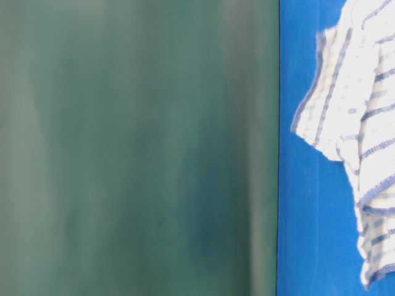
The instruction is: Lift the towel with both arms.
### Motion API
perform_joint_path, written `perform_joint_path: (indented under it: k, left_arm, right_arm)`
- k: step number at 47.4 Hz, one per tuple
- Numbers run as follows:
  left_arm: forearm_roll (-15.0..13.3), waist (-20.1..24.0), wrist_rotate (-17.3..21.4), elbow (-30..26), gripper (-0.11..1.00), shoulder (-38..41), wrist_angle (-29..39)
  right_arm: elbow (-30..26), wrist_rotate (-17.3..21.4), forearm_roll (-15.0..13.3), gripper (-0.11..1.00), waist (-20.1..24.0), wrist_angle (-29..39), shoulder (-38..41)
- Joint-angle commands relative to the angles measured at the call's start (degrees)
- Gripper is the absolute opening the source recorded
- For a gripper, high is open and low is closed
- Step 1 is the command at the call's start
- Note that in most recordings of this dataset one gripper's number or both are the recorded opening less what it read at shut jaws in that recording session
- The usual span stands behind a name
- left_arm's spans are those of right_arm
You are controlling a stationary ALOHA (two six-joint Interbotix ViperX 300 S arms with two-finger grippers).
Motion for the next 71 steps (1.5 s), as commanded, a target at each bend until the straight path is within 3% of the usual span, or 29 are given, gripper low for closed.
perform_joint_path:
  k: [1,19,35,48,71]
  left_arm:
    - [0.0,-0.3,-0.1,1.4,0.92,0.1,-1.8]
    - [-0.1,-2.5,-0.2,14.9,0.92,5.4,-14.2]
    - [-0.2,-4.5,-0.3,20.7,0.92,14.2,-24.3]
    - [-0.2,-7.4,-0.3,21.4,0.92,25.4,-34.2]
    - [-0.3,-7.3,-0.2,21.9,0.92,37.5,-41.7]
  right_arm:
    - [1.4,0.7,-0.1,0.68,0.1,-1.2,-0.9]
    - [17.5,7.5,0.2,0.68,1.9,-12.8,-0.2]
    - [28.5,13.3,0.2,0.67,5.8,-26.8,6.9]
    - [31.7,14.6,0.4,0.67,6.2,-35.2,16.6]
    - [35.1,14.6,0.7,0.67,6.9,-45.6,26.5]
